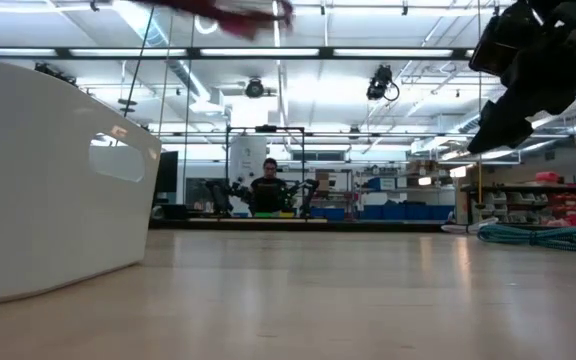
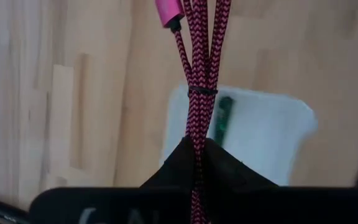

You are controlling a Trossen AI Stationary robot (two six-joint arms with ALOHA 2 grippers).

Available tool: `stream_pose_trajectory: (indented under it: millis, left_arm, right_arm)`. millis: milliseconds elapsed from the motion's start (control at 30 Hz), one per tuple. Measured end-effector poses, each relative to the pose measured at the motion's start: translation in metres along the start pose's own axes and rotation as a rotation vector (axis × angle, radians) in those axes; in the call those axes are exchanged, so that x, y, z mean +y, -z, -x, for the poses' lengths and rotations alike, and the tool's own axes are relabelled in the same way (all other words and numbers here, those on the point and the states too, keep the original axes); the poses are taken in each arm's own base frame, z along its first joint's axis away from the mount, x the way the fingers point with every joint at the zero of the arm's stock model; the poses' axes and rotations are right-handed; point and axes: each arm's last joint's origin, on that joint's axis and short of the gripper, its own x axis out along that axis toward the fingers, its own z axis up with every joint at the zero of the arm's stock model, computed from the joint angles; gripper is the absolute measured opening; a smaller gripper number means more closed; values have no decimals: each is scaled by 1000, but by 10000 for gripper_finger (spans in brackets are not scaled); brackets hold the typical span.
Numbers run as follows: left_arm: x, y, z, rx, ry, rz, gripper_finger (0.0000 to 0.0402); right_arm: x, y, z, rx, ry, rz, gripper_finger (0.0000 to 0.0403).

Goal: Pick and place USB-C Cables
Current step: Put the pink charger cable into the white bin

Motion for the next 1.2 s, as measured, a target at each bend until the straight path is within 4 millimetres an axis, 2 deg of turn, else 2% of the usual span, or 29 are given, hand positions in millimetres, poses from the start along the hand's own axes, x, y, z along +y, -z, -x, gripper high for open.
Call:
stream_pose_trajectory:
  millis: [200, 367, 467, 567, 700, 800, 1100, 1200]
  left_arm:
    - [-28, 36, 21, -76, 2, 37, 19]
    - [-46, 54, 22, -96, -4, 39, 19]
    - [-51, 62, 9, -61, -29, 48, 19]
    - [-53, 75, -13, 40, -78, 27, 19]
    - [-51, 89, -41, 114, -152, -9, 19]
    - [-45, 97, -52, 119, -156, -34, 19]
    - [-27, 113, -78, 8, 31, 29, 19]
    - [-26, 119, -90, 19, 89, 37, 19]
  right_arm:
    - [7, 3, 1, 16, -48, 55, 229]
    - [11, 2, 2, -8, -81, 38, 229]
    - [15, 1, 2, -24, -106, 41, 229]
    - [19, 1, 3, -34, -130, 50, 229]
    - [22, 1, 4, -54, -141, 57, 229]
    - [24, 0, 4, -74, -140, 58, 229]
    - [26, 0, 5, -86, -142, 23, 229]
    - [27, 1, 5, -86, -142, 23, 229]
